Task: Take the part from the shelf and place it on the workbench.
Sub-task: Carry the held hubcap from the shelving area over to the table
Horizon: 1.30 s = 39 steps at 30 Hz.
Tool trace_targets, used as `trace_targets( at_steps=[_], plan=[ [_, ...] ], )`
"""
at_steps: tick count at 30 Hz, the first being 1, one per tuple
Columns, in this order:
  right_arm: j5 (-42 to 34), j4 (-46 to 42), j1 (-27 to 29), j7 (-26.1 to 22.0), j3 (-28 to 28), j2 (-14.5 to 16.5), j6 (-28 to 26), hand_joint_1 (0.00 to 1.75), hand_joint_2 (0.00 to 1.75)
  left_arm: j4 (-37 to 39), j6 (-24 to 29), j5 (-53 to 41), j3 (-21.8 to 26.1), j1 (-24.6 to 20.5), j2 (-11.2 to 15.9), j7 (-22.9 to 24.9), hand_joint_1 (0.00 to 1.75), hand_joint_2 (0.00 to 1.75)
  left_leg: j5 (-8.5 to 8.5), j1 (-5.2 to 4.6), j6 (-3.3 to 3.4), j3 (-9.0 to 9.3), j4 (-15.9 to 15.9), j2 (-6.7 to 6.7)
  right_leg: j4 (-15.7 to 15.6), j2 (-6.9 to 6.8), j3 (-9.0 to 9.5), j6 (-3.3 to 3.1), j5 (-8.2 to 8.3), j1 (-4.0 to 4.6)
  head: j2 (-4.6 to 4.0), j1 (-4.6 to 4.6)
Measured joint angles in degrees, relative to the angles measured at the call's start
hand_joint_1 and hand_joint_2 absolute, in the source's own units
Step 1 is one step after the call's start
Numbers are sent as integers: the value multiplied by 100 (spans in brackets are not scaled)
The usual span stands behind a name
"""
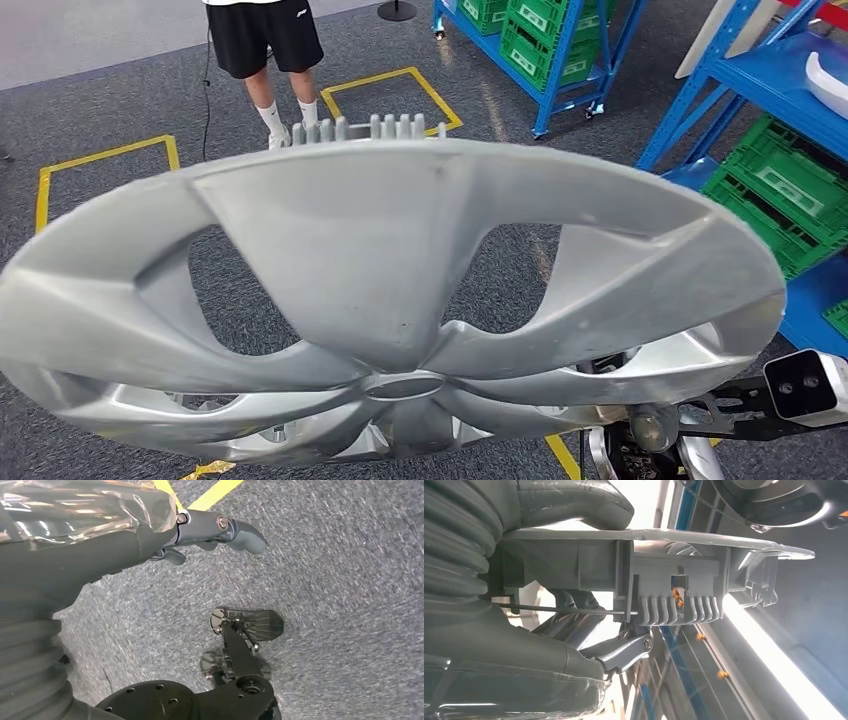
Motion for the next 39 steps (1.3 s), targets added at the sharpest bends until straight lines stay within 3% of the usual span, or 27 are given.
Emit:
trace_targets(
  at_steps=[1,2,4,5,7,9,10,12,14,16,17,18,19,21,23,25,27,29,31,32,33,35,37,39],
  plan=[
    [2,10,3,2,1,-3,1,171,175,1,-1,0,-1,4,-4,1,0,175,1,0,-1,-1,2,-78,161,10,-90,32,-25,-12,0,0],
    [4,19,5,3,1,-6,1,171,175,3,-3,0,-1,8,-7,1,0,175,0,4,-5,0,8,-155,84,15,-66,82,51,-26,0,1],
    [3,24,1,3,1,-12,1,171,175,5,-4,0,-1,12,-11,1,0,175,-14,19,-34,-2,43,-308,-671,113,269,201,404,-75,0,3],
    [3,26,-4,3,2,-13,1,171,175,7,-5,0,-1,12,-11,1,0,175,-27,18,-63,-16,74,-374,-1038,190,438,219,553,-88,0,7],
    [0,32,-8,4,4,-14,1,171,175,9,-5,-1,0,19,-5,0,0,175,-42,11,-124,-62,122,-466,-1387,288,600,168,687,-90,0,8],
    [-3,35,-11,4,5,-14,1,171,175,20,-5,-2,-1,34,2,0,0,175,-36,17,-175,-98,131,-523,-1378,228,600,81,697,-76,0,7],
    [-3,36,-19,4,6,-13,1,171,175,26,-5,-2,-2,43,0,0,0,175,-54,19,-200,-121,159,-478,-1384,190,606,56,701,-83,0,6],
    [-6,36,-33,4,7,-6,1,171,175,36,-5,-2,-3,47,2,-1,0,175,-227,18,-257,-269,463,-222,-1395,96,632,-15,693,-96,0,-25],
    [-12,36,-37,5,9,2,1,171,175,37,-5,-2,-3,34,-5,-1,0,175,-569,31,-294,-640,1208,56,-1396,-15,648,-72,669,-66,0,-56],
    [-15,38,-36,10,15,4,2,171,175,37,-5,-2,-4,30,-16,-1,0,175,-755,51,-302,-970,1820,136,-1396,-139,652,-96,651,-38,0,-57],
    [-16,40,-38,12,17,4,3,171,175,38,-5,-2,-4,36,-20,-1,0,175,-698,54,-294,-985,1824,150,-1396,-199,657,-105,643,-25,0,-57],
    [-18,42,-40,13,19,4,3,171,175,38,-5,-2,-4,41,-22,-1,0,175,-550,52,-275,-876,1595,173,-1396,-254,665,-112,635,-11,0,-57],
    [-20,43,-43,13,20,6,3,171,175,39,-5,-2,-3,43,-21,-1,0,175,-356,36,-237,-658,1180,249,-1397,-306,678,-115,625,3,0,-57],
    [-23,43,-48,14,21,9,3,171,175,39,-5,-2,-2,32,-10,-1,0,175,-122,-31,-162,-274,448,442,-1397,-402,696,-99,598,44,0,-51],
    [-23,43,-49,15,24,13,3,171,175,39,-4,-2,-1,25,-1,-8,0,175,-102,-85,-121,-176,219,488,-1405,-498,703,-64,576,66,0,-50],
    [-22,40,-55,17,27,14,2,171,175,39,-2,-2,1,44,-1,-14,0,175,-65,-73,-83,-148,152,371,-1413,-547,719,-24,554,63,0,-51],
    [-21,36,-61,19,32,11,1,171,175,39,-1,-2,1,57,-4,-16,0,175,-5,-32,-31,-63,52,252,-1188,-339,628,-5,427,47,0,-42],
    [-23,35,-52,21,34,7,1,171,175,39,-1,-2,1,42,-9,-19,0,175,27,-8,-2,-23,12,119,-485,-64,281,-14,148,13,0,-22],
    [-21,41,-37,21,36,3,1,171,175,39,-1,-2,1,32,-18,-18,0,175,28,-4,-1,-22,14,-32,186,9,-93,19,-35,-19,0,-10],
    [-19,45,-33,22,36,1,1,171,175,39,0,-2,1,35,-24,-18,0,175,26,2,-6,-19,18,-111,238,16,-155,69,3,-38,0,-9],
    [-18,49,-32,21,36,-1,1,171,175,39,1,-3,1,39,-28,-18,0,175,21,13,-17,-14,25,-189,47,25,-97,133,133,-61,0,-9],
    [-18,53,-34,20,35,-4,1,171,175,39,7,-9,1,45,-31,-19,0,175,-8,36,-74,-18,77,-350,-751,174,243,256,511,-121,0,-4],
    [-15,52,-32,19,37,-5,1,171,175,39,22,-21,1,51,-25,-20,0,175,-45,36,-152,-61,152,-471,-1255,326,471,229,720,-144,0,6],
    [-14,51,-32,17,38,-5,1,171,175,39,34,-32,0,71,-19,-22,0,175,-46,42,-209,-109,171,-536,-1284,315,482,117,737,-114,0,13]
  ],
)
